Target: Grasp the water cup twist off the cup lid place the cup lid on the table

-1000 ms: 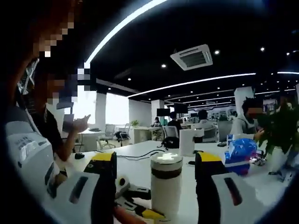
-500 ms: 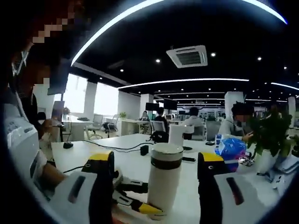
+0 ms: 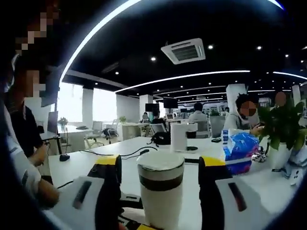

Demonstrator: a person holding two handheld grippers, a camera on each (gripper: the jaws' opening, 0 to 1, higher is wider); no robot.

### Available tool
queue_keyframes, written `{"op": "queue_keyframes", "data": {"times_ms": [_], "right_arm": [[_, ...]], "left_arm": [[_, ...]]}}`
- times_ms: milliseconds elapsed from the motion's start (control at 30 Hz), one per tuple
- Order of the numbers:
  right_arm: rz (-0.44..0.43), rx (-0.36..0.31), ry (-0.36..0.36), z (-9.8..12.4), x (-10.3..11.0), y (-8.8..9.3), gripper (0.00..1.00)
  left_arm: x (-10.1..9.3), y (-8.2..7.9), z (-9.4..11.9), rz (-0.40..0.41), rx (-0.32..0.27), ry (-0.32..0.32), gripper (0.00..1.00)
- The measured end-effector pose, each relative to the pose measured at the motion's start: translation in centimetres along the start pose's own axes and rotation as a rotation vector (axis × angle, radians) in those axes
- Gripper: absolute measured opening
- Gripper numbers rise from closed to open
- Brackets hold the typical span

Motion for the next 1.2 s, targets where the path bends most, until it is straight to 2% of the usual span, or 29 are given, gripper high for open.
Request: {"op": "queue_keyframes", "data": {"times_ms": [300, 600, 667, 800, 933, 1200], "right_arm": [[0.004, 0.016, -0.003, -0.4, 0.0, 0.2, 0.52], [-0.005, 0.043, -0.058, -0.9, 0.0, 0.3, 0.49], [0.018, 0.073, -0.068, -1.1, 0.1, 0.8, 0.48], [0.034, 0.082, -0.089, -1.0, -0.1, 0.7, 0.47], [0.03, 0.091, -0.149, -1.0, -0.3, 0.7, 0.47], [-0.066, 0.12, -0.391, -1.4, -1.2, 0.8, 0.47]], "left_arm": [[-0.1, 0.0, 0.0, -0.004, 0.0, 0.001, 0.47], [-0.1, 0.1, -0.1, -0.006, -0.001, 0.002, 0.47], [-0.1, 0.1, -0.1, -0.008, 0.0, 0.002, 0.47], [-0.2, 0.1, -0.1, -0.01, 0.0, 0.004, 0.47], [-0.1, 0.1, -0.1, -0.008, -0.002, 0.005, 0.47], [0.0, 0.1, -0.1, -0.003, -0.004, 0.006, 0.47]]}}
Point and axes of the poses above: the point that each gripper's makers call its tool centre point, and the gripper's own axes: z roughly backward along the fingers, x roughly to its left, y roughly out of its underside, the point moved 6 cm from there along z, roughly backward along the fingers, and after that the axes turned 15 degrees about -x, right-handed, at the moved point
